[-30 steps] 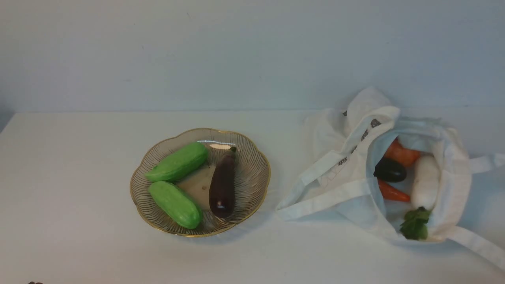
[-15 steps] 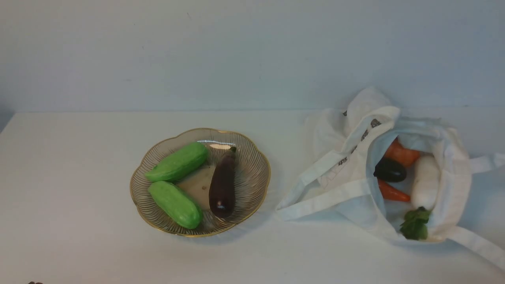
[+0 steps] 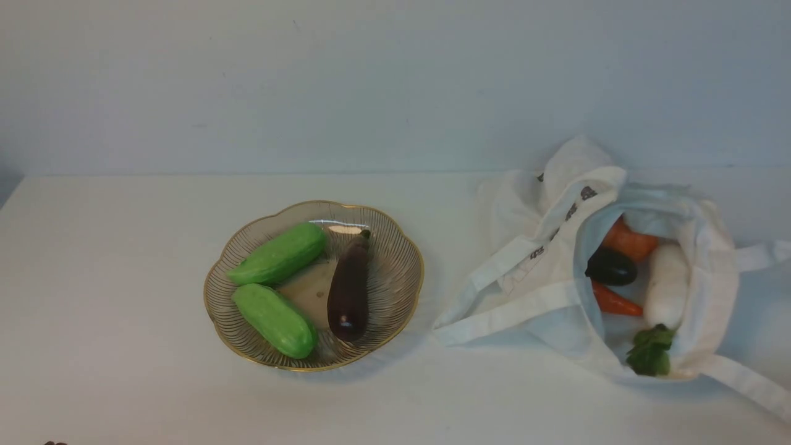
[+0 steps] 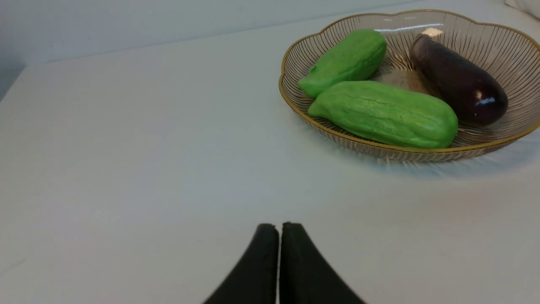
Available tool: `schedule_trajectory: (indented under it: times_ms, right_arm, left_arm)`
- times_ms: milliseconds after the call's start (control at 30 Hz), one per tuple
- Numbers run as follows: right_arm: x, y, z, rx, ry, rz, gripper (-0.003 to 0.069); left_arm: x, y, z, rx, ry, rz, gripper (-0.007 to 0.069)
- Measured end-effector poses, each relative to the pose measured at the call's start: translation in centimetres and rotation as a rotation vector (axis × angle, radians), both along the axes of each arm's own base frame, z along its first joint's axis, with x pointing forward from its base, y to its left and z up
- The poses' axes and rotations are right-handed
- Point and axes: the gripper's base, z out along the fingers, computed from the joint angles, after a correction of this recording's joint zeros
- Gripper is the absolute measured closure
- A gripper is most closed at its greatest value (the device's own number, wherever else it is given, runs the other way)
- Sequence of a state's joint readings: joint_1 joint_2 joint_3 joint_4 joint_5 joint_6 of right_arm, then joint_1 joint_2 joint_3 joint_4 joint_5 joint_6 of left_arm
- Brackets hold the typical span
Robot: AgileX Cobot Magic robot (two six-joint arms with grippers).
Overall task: Take vegetables from cloth bag on white table place on plate.
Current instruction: 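Reach into the cloth bag and grasp a vegetable inside it with the right gripper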
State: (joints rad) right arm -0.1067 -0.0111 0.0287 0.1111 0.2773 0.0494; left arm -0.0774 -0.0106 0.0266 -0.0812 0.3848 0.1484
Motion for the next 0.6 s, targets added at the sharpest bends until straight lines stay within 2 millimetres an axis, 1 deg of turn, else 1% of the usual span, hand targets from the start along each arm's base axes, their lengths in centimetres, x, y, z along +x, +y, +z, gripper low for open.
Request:
schedule_trajectory:
  times_ms: [33, 67, 167, 267, 433, 600]
  right_arm:
    - [0.1, 0.0, 0.7, 0.132, -0.092, -0.007, 0.0673]
    - [0.1, 0.0, 0.9, 0.155, -0.114, -0.009, 0.0673]
    - [0.0, -0.3, 2.1, 0.439, -0.272, -0.034, 0.0673]
    - [-0.1, -0.7, 2.5, 0.604, -0.347, -0.054, 0.0673]
    - [-0.2, -0.9, 2.7, 0.673, -0.382, -0.067, 0.0673]
    - [-0.5, -1.4, 3.3, 0.717, -0.475, -0.095, 0.0673]
  left_arm:
    - [0.0, 0.0, 0.0, 0.0, 0.0, -0.001, 0.0633]
    - [0.0, 0.0, 0.0, 0.0, 0.0, -0.001, 0.0633]
    - [0.0, 0.0, 0.0, 0.0, 0.0, -0.001, 0.0633]
    - [0.0, 0.0, 0.0, 0.0, 0.0, -0.001, 0.0633]
    - [0.0, 0.0, 0.0, 0.0, 0.0, -0.001, 0.0633]
    - [0.0, 0.0, 0.0, 0.0, 0.0, -0.001, 0.0633]
